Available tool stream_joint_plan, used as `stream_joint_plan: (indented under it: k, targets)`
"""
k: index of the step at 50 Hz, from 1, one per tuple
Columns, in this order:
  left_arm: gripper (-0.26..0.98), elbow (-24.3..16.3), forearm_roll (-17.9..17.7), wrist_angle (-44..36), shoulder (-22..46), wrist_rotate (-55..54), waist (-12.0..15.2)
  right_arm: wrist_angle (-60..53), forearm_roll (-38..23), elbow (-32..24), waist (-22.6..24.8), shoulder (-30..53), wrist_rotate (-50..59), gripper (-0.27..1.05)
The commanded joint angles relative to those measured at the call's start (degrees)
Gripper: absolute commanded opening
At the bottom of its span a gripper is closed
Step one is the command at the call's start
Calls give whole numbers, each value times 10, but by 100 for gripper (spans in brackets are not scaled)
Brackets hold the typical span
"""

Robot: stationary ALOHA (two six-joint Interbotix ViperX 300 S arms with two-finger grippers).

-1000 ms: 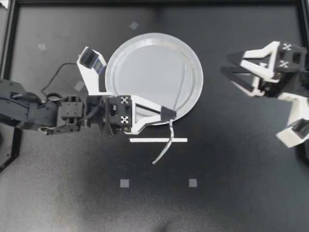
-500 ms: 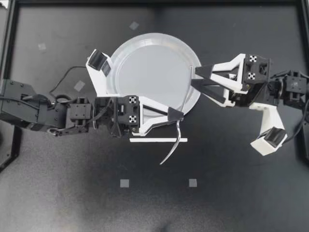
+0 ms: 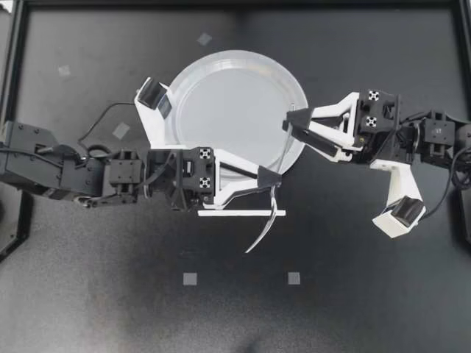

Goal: Pick up the fork and place it on the plate.

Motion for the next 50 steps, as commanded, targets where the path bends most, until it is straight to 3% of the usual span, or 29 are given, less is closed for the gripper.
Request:
stream_joint_plan:
  k: [1, 18, 24, 34, 36, 42, 50]
  targets:
    - [5, -15, 3, -6, -5, 2, 0, -6, -1, -13, 4, -3, 1, 37]
    - [11, -15, 42, -27, 0, 41, 1, -5, -1, -13, 4, 9, 2, 16]
    - [30, -15, 44, -43, 0, 74, 2, -5, -1, -13, 4, 9, 4, 16]
    - [84, -15, 45, -43, -2, 109, 8, -4, -1, -10, 8, 4, 11, 16]
    - [89, -12, 45, -43, -4, 122, 11, -5, -1, -10, 8, 2, 14, 15]
    - [86, 8, 53, -42, -24, 188, 28, -6, 9, -11, 10, -16, 41, 15]
    - [85, 62, 95, -14, -91, 359, 53, 17, 64, -6, 11, -88, 163, 15]
